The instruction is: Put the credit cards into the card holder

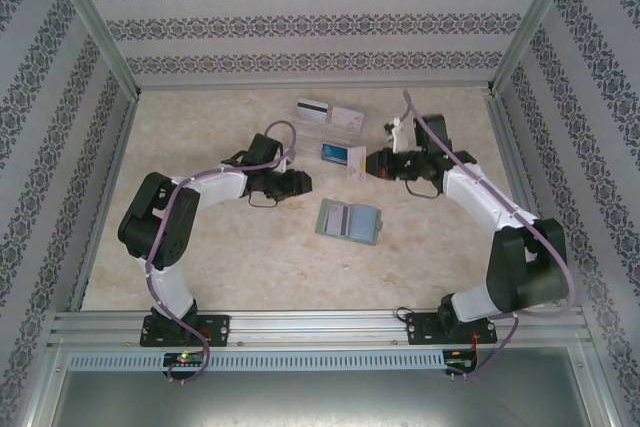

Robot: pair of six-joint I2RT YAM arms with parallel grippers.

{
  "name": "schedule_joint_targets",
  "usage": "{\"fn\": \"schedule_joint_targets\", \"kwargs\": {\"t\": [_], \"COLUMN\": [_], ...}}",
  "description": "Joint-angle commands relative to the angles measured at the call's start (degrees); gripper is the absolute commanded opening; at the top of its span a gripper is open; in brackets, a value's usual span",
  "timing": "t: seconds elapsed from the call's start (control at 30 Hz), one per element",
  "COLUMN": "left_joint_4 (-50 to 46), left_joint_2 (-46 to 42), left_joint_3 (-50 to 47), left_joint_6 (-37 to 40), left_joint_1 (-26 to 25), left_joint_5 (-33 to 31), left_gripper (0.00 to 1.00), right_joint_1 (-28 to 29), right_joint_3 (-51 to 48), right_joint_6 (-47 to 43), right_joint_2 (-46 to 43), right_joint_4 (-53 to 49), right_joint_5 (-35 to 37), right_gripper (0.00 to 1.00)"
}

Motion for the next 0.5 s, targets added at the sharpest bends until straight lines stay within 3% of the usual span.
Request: {"fn": "schedule_joint_targets", "kwargs": {"t": [0.0,0.23,0.47], "left_joint_4": [2.3,7.5,10.2], "left_joint_2": [-2.1,-0.9,1.2], "left_joint_3": [-3.3,-5.9,-5.5], "left_joint_6": [1.4,-3.4,-6.1], "left_joint_1": [-2.5,-5.6,-7.1], "left_joint_5": [2.8,4.4,5.3], "left_gripper": [0.49,0.49,0.46], "right_joint_1": [-0.6,-0.5,-0.5], "right_joint_3": [-8.3,-18.6,-20.9], "right_joint_6": [4.0,6.7,6.1], "right_joint_2": [-4.3,-6.1,-3.7], "right_joint_4": [3.1,7.4,9.6], "right_joint_5": [-1.6,-2.2,-1.6], "right_gripper": [0.0,0.0,0.0]}}
